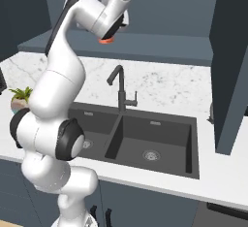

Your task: Gather all objects into one cabinet and sort the glasses and bowls to opposite sides.

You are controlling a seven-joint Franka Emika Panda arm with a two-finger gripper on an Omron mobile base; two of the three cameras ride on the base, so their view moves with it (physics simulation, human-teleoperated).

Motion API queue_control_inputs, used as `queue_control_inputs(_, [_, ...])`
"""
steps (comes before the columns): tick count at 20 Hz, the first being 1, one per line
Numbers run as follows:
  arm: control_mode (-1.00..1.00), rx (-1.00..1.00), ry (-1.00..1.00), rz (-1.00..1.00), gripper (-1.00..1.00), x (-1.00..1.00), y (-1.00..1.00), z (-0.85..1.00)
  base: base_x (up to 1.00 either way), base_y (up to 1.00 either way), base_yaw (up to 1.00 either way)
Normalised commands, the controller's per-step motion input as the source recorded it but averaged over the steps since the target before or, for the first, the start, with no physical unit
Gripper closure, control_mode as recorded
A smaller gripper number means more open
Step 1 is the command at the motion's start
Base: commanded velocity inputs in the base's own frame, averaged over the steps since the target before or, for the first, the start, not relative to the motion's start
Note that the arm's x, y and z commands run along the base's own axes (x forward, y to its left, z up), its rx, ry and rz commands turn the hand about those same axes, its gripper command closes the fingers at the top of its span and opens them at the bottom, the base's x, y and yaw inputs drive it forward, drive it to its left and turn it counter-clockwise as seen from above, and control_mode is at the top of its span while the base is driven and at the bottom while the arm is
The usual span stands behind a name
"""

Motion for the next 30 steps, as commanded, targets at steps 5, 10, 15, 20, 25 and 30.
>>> queue_control_inputs(5, [-1.00,0.00,0.00,0.01,-1.00,0.27,0.00,-0.06,0.00,0.00,0.00])
queue_control_inputs(10, [-1.00,0.00,0.00,0.00,-1.00,0.26,-0.09,-0.21,0.00,0.00,0.00])
queue_control_inputs(15, [-1.00,0.00,0.00,0.00,-1.00,0.29,-0.06,-0.10,0.00,0.00,0.00])
queue_control_inputs(20, [-1.00,0.00,0.00,0.00,-1.00,0.37,0.00,-0.01,0.00,0.00,0.00])
queue_control_inputs(25, [-1.00,0.00,0.00,0.00,-1.00,0.43,0.00,-0.06,0.00,0.00,0.00])
queue_control_inputs(30, [-1.00,0.00,0.00,0.00,-1.00,0.45,0.00,-0.12,0.00,0.00,0.00])
